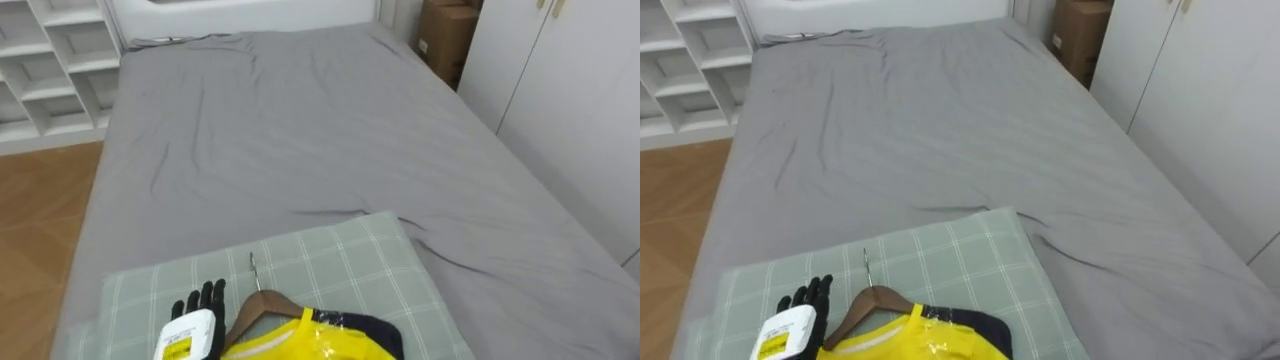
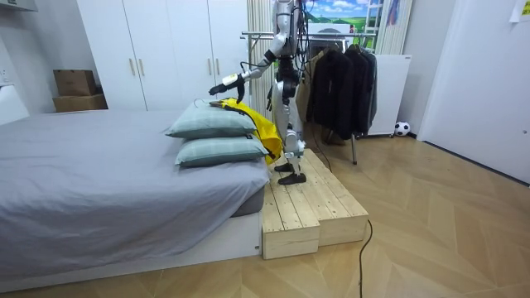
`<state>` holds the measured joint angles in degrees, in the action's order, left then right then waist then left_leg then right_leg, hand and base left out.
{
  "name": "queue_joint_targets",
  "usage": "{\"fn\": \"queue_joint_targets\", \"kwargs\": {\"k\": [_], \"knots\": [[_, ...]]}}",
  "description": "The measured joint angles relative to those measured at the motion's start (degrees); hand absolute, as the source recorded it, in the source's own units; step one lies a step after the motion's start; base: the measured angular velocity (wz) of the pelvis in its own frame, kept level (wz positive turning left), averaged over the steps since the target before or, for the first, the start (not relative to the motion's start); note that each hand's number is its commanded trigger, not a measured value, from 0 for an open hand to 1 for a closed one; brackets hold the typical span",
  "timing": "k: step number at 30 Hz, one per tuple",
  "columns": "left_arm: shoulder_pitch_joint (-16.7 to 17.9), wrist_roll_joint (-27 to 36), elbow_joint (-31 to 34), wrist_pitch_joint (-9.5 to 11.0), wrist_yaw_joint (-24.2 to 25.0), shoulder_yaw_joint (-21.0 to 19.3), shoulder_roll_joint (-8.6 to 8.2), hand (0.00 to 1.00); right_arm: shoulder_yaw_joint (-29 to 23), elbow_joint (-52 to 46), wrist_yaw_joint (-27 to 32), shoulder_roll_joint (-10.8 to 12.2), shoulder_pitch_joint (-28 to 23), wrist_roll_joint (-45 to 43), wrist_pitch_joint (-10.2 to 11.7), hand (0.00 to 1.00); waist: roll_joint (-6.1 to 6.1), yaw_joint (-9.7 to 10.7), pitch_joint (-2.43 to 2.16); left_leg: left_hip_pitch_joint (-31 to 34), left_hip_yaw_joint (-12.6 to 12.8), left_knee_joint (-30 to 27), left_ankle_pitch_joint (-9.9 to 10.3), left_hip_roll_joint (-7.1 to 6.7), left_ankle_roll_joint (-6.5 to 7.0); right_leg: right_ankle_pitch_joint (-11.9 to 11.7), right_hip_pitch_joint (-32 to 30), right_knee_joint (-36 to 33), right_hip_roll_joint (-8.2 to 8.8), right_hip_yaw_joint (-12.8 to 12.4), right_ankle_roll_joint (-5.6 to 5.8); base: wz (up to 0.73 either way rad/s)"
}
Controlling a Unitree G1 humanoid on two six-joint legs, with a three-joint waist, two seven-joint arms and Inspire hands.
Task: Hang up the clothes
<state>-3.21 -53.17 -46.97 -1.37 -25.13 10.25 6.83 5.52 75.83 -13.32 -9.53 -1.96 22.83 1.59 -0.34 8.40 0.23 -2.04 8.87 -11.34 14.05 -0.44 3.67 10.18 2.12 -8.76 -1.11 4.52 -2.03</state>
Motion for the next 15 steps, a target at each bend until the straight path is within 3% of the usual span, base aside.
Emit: {"fn": "queue_joint_targets", "kwargs": {"k": [8,15], "knots": [[-0.3,3.1,-2.8,0.0,1.2,-0.2,0.11,0.00,0.0,0.1,-0.7,0.0,0.5,0.1,0.0,0.00,-0.42,0.7,0.07,2.1,0.3,0.0,-0.2,0.07,-0.03,-0.2,-2.1,0.0,-0.04,0.1,-0.05,0.00],[-2.6,5.4,-5.9,0.4,1.0,-2.7,-0.82,0.00,0.0,0.1,-1.9,0.2,0.6,0.2,0.0,0.00,-1.14,0.8,0.04,3.2,0.0,-0.2,-0.2,0.12,-0.07,-0.2,-3.1,0.0,-0.05,0.2,-0.07,0.01]]}}
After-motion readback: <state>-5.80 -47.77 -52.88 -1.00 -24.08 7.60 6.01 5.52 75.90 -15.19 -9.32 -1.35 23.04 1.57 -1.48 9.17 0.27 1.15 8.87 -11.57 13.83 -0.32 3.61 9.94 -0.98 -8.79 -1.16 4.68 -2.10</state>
